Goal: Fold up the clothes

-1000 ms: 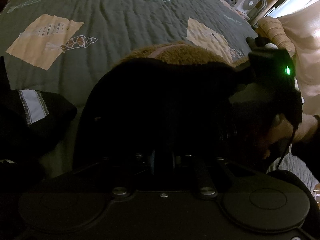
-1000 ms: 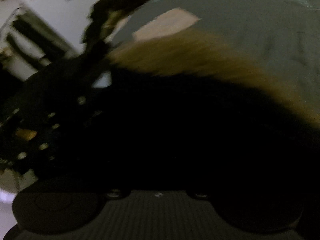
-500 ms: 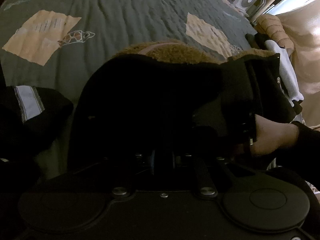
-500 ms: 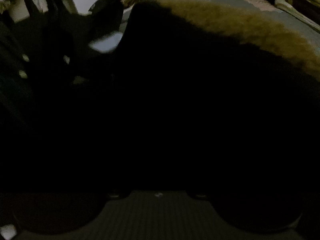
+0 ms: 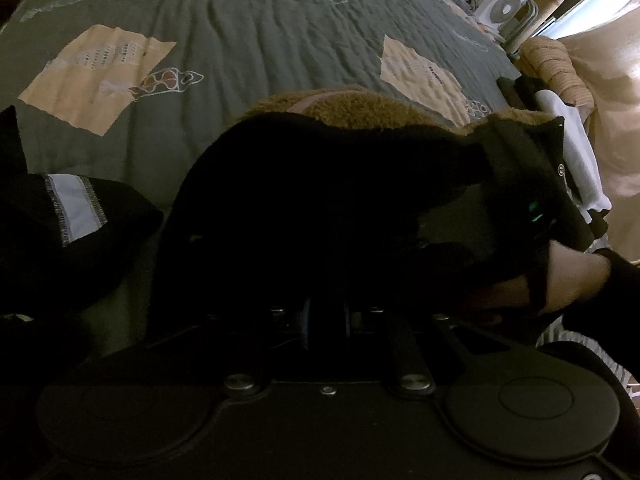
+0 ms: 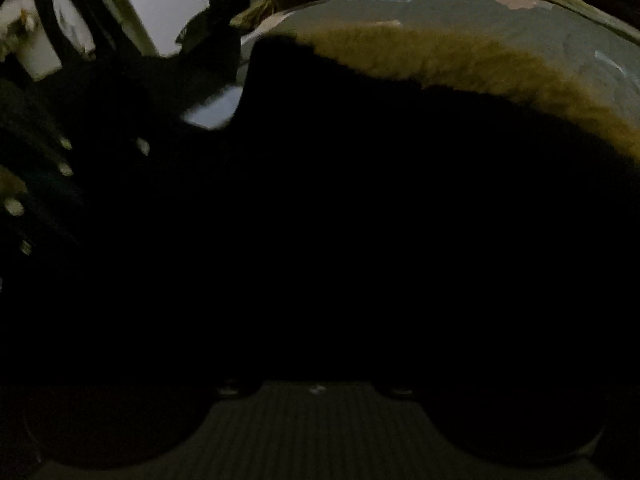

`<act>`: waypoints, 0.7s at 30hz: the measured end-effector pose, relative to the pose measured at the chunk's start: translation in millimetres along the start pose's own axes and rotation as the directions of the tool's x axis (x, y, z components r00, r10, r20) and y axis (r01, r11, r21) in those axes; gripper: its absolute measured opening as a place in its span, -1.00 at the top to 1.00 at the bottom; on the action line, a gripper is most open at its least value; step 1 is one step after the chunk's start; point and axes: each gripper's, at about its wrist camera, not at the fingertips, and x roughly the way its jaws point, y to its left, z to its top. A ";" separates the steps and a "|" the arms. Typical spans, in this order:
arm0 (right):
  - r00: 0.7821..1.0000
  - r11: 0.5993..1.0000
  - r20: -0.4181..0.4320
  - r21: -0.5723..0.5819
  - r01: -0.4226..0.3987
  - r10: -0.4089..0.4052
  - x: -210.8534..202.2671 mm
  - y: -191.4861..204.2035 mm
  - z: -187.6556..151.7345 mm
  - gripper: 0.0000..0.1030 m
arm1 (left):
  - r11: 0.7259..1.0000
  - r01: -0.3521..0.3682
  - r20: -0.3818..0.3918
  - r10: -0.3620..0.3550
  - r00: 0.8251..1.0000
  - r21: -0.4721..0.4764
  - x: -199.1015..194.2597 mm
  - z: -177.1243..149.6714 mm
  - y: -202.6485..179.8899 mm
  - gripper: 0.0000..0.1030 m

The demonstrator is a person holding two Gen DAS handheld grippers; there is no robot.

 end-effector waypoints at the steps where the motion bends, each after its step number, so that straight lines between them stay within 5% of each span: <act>1: 1.000 1.000 0.012 0.018 -0.016 0.016 -7.3 -1.3 1.4 0.86 | 1.000 -0.003 -0.001 0.003 1.000 0.000 -1.2 -0.5 0.4 0.70; 12: 0.970 0.958 0.173 0.202 -0.205 0.171 -92.3 -8.6 7.5 0.88 | 1.000 0.006 0.074 -0.004 0.997 -0.030 -32.3 3.6 -5.0 0.61; 17: 0.977 0.960 0.125 0.198 -0.196 0.174 -100.0 -5.1 26.4 0.88 | 0.999 0.051 0.099 -0.051 0.994 0.007 -44.3 10.3 -27.8 0.59; 21: 0.982 0.971 0.070 0.148 -0.187 0.178 -105.8 5.0 25.9 0.88 | 0.991 -0.021 0.174 -0.003 0.985 0.135 -57.2 20.2 -64.7 0.07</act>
